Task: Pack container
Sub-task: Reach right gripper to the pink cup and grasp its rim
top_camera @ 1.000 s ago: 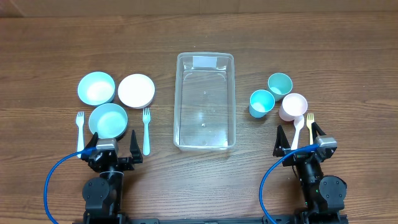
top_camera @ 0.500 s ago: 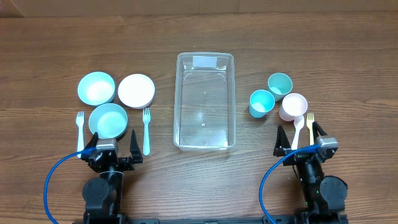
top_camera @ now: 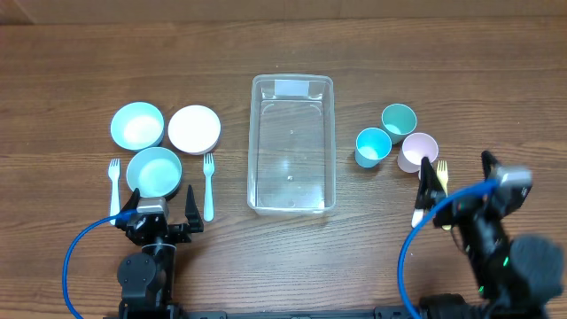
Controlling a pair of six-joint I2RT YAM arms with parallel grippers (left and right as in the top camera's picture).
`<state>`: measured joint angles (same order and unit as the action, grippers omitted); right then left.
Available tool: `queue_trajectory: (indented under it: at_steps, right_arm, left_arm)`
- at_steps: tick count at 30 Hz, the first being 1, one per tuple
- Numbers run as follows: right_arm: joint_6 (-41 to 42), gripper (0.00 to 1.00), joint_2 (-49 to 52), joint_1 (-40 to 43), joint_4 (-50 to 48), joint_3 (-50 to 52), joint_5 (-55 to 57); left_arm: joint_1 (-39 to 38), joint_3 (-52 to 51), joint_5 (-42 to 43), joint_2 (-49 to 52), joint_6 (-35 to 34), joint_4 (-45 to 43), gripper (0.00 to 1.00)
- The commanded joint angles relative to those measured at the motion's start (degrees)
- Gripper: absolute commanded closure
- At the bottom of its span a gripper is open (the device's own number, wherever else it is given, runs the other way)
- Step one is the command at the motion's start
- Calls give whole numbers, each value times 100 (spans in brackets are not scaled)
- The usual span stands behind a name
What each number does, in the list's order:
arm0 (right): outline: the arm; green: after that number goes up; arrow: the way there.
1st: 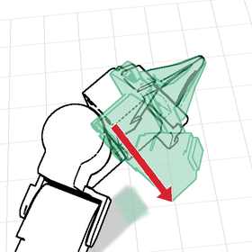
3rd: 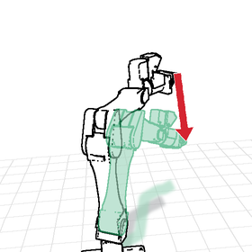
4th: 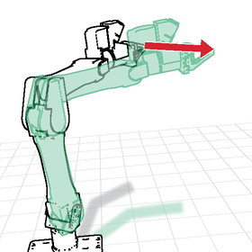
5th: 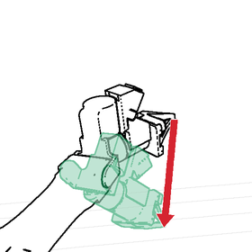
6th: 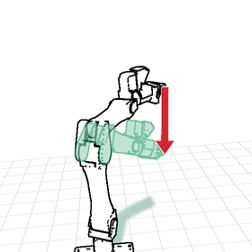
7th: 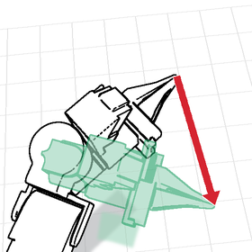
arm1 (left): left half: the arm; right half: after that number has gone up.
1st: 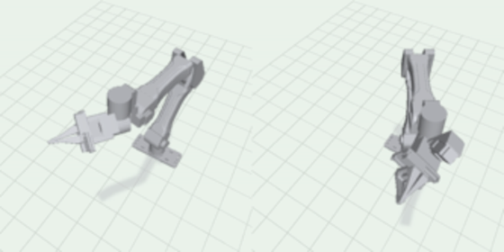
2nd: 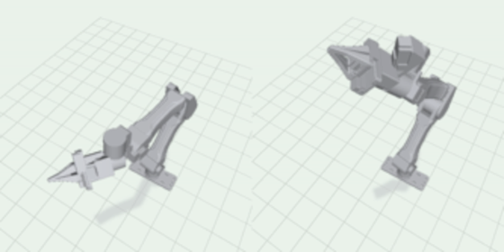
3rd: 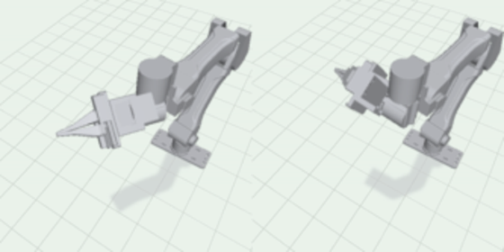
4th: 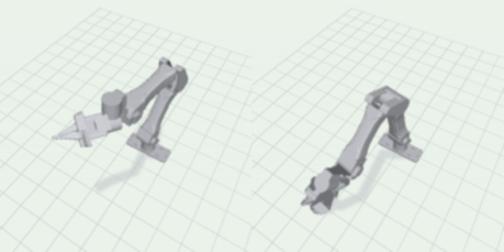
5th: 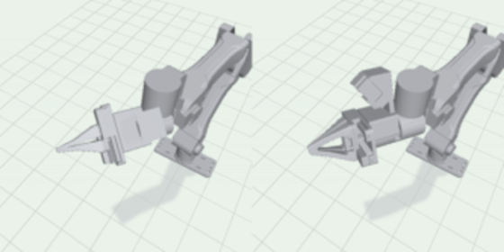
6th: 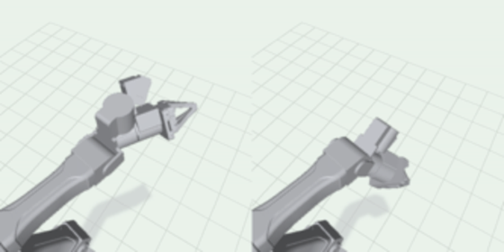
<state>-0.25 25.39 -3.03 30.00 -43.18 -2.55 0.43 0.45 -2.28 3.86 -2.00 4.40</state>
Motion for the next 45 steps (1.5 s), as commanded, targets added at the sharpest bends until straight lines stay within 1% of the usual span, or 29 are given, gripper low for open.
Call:
queue_trajectory:
  at_steps: [1, 5, 8, 11, 15, 18, 22, 23, 24, 26, 31, 37, 39, 40, 41, 43, 44, 45]
  right_arm:
    - [-472, 0, 1814, 22, 1209, -1759, 122]
    - [-466, 0, 3567, 22, 2734, -3305, 55]
    - [-428, 0, 4618, 22, 3447, -3926, -197]
    - [-431, 0, 5257, 22, 3576, -3971, 24]
    - [-428, 0, 5847, 22, 3565, -3971, 197]
    - [-354, 0, 6059, 92, 3650, -3971, 809]
    - [170, 0, 6155, 549, 3641, -3969, 826]
    - [341, 0, 6164, 717, 3637, -3967, 761]
    - [389, 0, 6164, 901, 3646, -3967, 448]
    - [387, 0, 6164, 1058, 3709, -3967, 245]
    - [374, 0, 6164, 1327, 3720, -3936, 326]
    - [372, 0, 6175, 1381, 3689, -3742, 111]
    - [372, 0, 6181, 1381, 3504, -3521, 109]
    - [372, 3, 6188, 1381, 3281, -3272, 68]
    - [372, 8, 6201, 1381, 3134, -3117, 20]
    - [372, 24, 6249, 1381, 2859, -2865, -83]
    - [374, 29, 6286, 1381, 2745, -2752, -107]
    - [372, 30, 6321, 1381, 2680, -2680, -133]
  left_arm:
    - [31, -17, 44, -48, -98, -15, 0]
    - [31, -17, 44, -48, -98, -15, 0]
    - [31, -17, 44, -48, -98, -15, 0]
    - [31, -17, 46, -48, -98, -15, 0]
    - [31, -17, 44, -48, -98, -15, 0]
    - [31, -15, 44, -48, -98, -15, 0]
    - [31, -15, 44, -48, -98, -15, 0]
    - [31, -15, 44, -48, -98, -13, 0]
    - [31, -15, 44, -48, -98, -15, 0]
    - [31, -15, 44, -48, -98, -15, 0]
    - [31, -15, 44, -48, -98, -15, 0]
    - [31, -17, 44, -48, -98, -15, 0]
    - [31, -15, 44, -48, -98, -15, 0]
    - [31, -17, 46, -48, -98, -15, 0]
    - [31, -15, 44, -48, -98, -15, 0]
    - [31, -15, 44, -48, -98, -15, 0]
    - [31, -17, 46, -48, -98, -15, 0]
    - [31, -15, 44, -48, -98, -15, 0]
